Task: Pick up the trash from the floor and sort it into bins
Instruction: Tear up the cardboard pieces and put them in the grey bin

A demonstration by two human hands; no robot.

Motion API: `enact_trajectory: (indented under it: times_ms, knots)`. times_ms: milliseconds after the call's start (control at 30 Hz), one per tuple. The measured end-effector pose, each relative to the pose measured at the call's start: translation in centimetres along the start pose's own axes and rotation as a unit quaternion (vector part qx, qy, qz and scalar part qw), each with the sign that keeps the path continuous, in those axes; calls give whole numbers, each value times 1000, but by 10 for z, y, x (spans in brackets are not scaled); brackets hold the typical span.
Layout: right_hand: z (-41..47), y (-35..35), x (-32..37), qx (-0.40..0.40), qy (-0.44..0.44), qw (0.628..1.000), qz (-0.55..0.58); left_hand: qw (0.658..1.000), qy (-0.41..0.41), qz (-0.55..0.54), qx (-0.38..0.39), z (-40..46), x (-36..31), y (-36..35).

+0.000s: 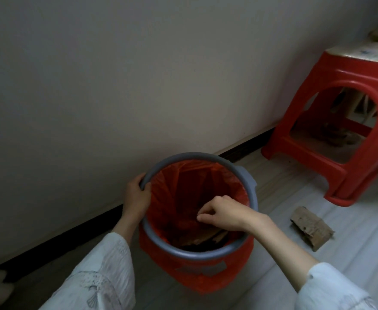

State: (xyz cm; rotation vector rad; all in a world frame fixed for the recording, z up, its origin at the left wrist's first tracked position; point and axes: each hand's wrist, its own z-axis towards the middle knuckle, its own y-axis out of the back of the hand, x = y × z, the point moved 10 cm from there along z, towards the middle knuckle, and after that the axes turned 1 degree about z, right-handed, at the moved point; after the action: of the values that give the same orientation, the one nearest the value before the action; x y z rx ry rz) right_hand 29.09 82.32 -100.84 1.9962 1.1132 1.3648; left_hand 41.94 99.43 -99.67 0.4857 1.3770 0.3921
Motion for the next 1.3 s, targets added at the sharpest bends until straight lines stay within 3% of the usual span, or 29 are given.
enact_trajectory:
  times_ms: [200,333,467,633,767,900,1000,1067,1167,1300]
  knots:
    - [-19,18,-3,-22,6,998,54,996,39,-49,-57,-15,-21,-45]
    - [-41,24,-32,-30,-26,999,27,987,83,-92,-99,-28,-41,-79]
    - [-63,42,-63,-72,-50,996,-35,992,88,-72,-55,-26,-49,-119]
    - [-67,70,-79,-173,-36,975,-138,992,-5,123,19,-35,-81,-135]
    - [-75,81,-120,-303,-53,950,-54,962,-147,228,44,-58,-120,-149]
    - [-92,89,-143,-362,-41,926,95,926,-289,230,74,-91,-169,-172]
    - [-129,103,-167,-419,-62,898,118,900,-382,189,93,-120,-203,-190]
    - [-156,96,-201,-412,-115,896,121,871,-449,164,114,-150,-224,-207]
    - [-194,51,-276,-318,-250,907,122,819,-520,161,182,-207,-230,-250]
    - [-250,-32,-357,-233,-390,883,115,777,-461,195,381,-284,-176,-324]
